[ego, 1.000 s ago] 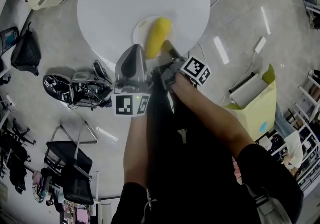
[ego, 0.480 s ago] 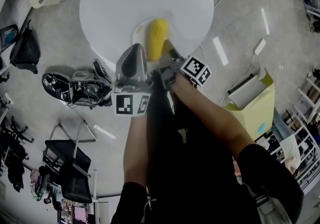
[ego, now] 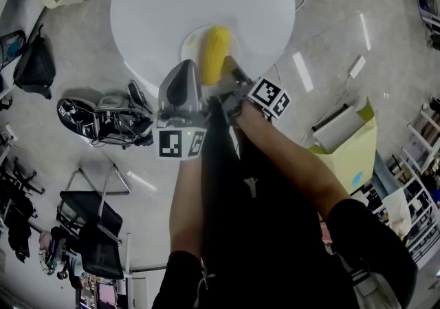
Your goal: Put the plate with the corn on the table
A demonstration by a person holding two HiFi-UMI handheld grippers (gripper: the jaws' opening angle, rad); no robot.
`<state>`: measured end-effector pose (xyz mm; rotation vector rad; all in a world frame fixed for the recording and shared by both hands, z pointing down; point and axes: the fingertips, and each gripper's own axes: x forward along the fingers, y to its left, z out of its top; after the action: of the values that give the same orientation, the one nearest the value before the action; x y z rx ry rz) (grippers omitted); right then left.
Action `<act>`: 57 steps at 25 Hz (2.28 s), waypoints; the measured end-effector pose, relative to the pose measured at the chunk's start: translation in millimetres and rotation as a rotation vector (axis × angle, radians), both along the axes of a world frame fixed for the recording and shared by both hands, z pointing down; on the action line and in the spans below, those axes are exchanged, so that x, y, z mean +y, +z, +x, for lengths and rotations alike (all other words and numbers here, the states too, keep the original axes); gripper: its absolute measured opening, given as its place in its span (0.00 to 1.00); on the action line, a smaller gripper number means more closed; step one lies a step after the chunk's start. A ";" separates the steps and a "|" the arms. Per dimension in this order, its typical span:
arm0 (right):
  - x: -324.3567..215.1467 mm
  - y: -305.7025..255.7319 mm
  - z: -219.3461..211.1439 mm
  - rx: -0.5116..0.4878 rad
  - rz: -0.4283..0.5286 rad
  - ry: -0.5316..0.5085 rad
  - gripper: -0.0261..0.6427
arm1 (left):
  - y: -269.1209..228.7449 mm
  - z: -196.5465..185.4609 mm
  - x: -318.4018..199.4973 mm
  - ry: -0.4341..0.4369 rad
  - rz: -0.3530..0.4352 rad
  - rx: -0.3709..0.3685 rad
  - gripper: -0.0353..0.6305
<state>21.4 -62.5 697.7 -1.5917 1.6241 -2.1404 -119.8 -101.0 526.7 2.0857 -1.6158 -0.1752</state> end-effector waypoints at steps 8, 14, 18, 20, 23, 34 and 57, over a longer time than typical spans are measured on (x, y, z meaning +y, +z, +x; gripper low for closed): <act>4.4 -5.5 5.1 0.000 0.029 -0.023 0.66 | -3.5 2.0 10.4 -0.004 0.008 -0.005 0.06; 12.2 -12.0 9.9 -0.008 0.038 -0.023 0.66 | -11.4 6.6 16.7 -0.006 0.025 -0.006 0.06; 19.3 -16.3 12.3 -0.006 0.044 -0.035 0.66 | -14.7 7.4 22.7 -0.009 0.033 -0.002 0.06; 24.7 -19.1 14.5 -0.004 0.043 -0.036 0.65 | -18.4 8.5 26.4 -0.010 0.040 -0.002 0.06; 32.7 -22.6 16.8 -0.002 0.042 -0.039 0.63 | -25.6 10.8 32.2 -0.007 0.055 -0.005 0.06; 57.3 -44.6 31.3 0.046 0.067 -0.050 0.35 | -49.7 21.3 57.1 -0.014 0.095 0.001 0.06; 26.8 -132.0 25.9 0.212 0.232 -0.290 0.05 | -123.7 14.0 64.3 -0.053 0.130 -0.008 0.06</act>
<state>47.4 -35.7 565.7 -1.6439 2.1990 -1.8540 -105.8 -36.7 403.0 2.1430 -1.7070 -0.2975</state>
